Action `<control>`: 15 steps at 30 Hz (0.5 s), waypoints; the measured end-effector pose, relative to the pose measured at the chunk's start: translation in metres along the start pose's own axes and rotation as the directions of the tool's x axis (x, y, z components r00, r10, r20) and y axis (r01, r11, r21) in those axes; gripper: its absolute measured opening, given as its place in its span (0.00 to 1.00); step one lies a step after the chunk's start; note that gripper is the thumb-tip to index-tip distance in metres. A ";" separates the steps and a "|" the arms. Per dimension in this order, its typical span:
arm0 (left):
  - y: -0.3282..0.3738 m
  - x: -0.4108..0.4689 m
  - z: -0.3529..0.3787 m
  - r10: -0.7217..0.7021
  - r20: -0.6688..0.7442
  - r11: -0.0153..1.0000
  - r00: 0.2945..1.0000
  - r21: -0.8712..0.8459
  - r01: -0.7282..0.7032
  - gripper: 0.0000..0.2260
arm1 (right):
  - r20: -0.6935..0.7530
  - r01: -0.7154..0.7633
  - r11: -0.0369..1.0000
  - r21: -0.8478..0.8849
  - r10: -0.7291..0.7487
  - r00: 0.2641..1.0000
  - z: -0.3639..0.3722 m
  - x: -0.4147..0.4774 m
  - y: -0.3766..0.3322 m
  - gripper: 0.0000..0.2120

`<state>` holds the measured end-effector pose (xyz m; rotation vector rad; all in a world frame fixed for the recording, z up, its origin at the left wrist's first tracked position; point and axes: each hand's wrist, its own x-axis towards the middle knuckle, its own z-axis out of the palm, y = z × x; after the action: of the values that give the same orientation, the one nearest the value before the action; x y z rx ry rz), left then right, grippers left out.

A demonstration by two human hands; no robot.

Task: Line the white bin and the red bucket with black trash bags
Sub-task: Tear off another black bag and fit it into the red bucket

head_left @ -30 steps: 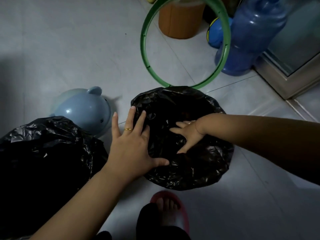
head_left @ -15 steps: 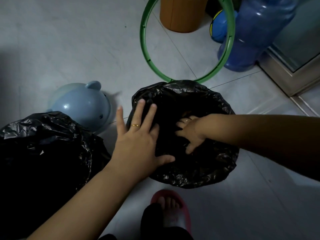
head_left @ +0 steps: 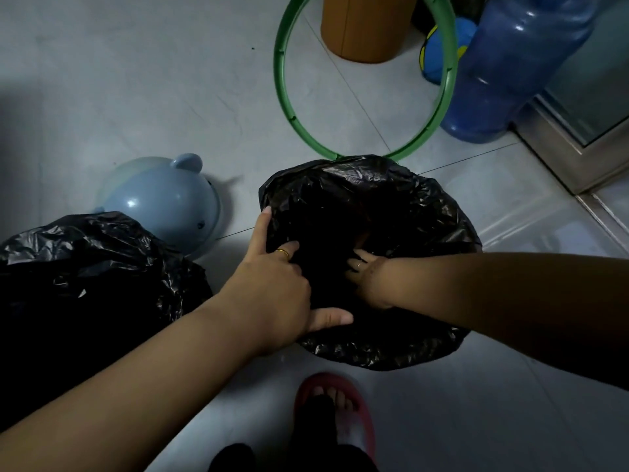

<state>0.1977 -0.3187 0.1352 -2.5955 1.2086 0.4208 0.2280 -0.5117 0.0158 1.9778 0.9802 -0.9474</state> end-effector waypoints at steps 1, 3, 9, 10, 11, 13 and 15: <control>0.001 0.000 0.000 -0.001 -0.001 1.000 1.000 0.001 0.001 0.53 | 0.017 -0.015 1.000 0.007 0.014 1.000 0.002 0.003 0.002 0.28; 0.003 -0.003 -0.001 -0.001 -0.013 1.000 1.000 0.000 0.001 0.53 | 0.032 -0.037 0.998 0.044 0.036 0.999 0.001 0.007 0.008 0.31; 0.007 -0.005 -0.004 -0.032 0.041 0.999 0.999 -0.001 0.032 0.51 | 0.022 -0.106 0.972 0.209 0.104 0.994 0.002 0.004 0.024 0.37; 0.008 -0.005 -0.004 -0.040 0.061 0.999 0.997 0.003 0.040 0.50 | 0.026 -0.113 0.967 0.227 0.110 0.994 0.003 0.003 0.026 0.38; 0.009 -0.005 -0.005 -0.048 0.076 0.999 0.996 0.006 0.047 0.49 | 0.030 -0.117 0.963 0.242 0.113 0.993 0.003 0.002 0.028 0.39; 0.009 -0.005 -0.005 -0.061 0.106 0.998 0.992 0.006 0.061 0.47 | 0.041 -0.120 0.958 0.262 0.113 0.993 0.003 0.001 0.030 0.41; 0.009 -0.005 -0.006 -0.085 0.141 0.996 0.986 -0.001 0.086 0.44 | 0.054 -0.117 0.952 0.282 0.106 0.993 0.002 0.002 0.031 0.42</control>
<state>0.1881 -0.3228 0.1416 -2.5636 1.0476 0.5817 0.2549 -0.5267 0.0214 2.2177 0.7334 -1.1079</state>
